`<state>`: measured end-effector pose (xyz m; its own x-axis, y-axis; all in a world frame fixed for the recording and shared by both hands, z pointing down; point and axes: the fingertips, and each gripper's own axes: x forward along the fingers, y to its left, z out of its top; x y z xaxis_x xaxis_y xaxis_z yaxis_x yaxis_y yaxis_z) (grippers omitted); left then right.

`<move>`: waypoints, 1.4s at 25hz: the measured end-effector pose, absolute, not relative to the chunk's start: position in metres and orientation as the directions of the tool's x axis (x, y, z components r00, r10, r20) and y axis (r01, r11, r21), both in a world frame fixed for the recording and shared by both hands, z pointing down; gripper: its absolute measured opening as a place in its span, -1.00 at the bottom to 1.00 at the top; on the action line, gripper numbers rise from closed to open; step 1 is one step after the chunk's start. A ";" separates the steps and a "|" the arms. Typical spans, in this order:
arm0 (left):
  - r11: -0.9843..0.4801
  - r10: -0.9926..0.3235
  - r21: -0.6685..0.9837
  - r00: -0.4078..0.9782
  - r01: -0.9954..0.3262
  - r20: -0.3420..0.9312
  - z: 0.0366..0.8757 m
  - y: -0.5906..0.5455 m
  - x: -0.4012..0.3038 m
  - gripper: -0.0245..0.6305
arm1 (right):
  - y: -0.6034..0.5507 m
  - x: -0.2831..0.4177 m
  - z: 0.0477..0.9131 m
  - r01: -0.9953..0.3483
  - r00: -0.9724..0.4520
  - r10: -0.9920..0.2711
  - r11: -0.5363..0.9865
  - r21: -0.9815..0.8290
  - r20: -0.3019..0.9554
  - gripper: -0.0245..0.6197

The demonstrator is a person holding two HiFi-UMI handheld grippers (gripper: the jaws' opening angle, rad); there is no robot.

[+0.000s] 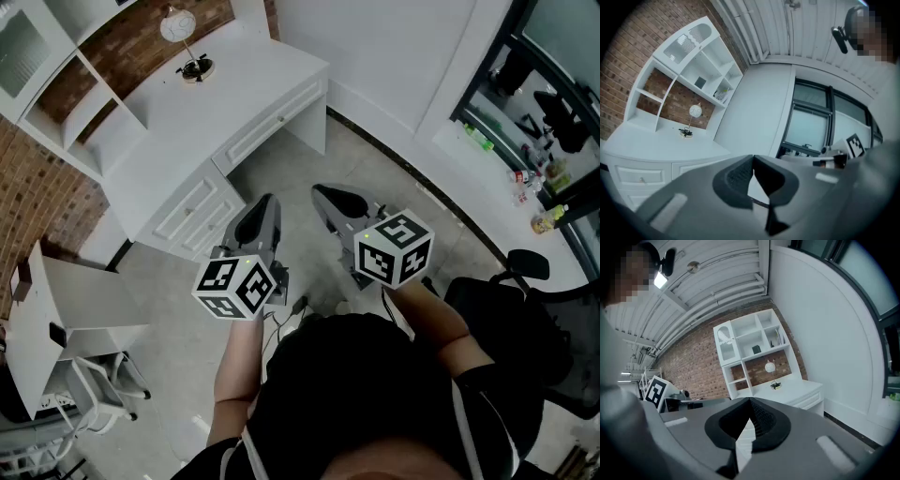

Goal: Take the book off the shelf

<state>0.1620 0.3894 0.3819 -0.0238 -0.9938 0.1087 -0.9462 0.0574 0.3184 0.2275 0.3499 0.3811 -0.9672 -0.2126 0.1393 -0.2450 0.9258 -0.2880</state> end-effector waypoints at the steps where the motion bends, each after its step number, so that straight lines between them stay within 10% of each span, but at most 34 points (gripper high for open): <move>1: 0.059 -0.994 0.316 -0.026 -0.947 0.109 0.383 0.388 0.164 -0.90 | 0.349 0.229 0.382 -0.244 -0.967 -0.211 0.926 -0.287 0.140 -0.93; 35: 0.081 -0.992 0.356 -0.043 -0.931 0.115 0.402 0.334 0.206 -0.90 | 0.291 0.268 0.404 -0.242 -0.964 -0.197 0.928 -0.283 0.178 -0.93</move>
<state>0.2061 0.3336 0.4015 -0.0428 -0.9924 0.1152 -0.9310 0.0815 0.3557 0.2684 0.2915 0.4037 -0.9641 -0.1969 0.1784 -0.2420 0.9280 -0.2832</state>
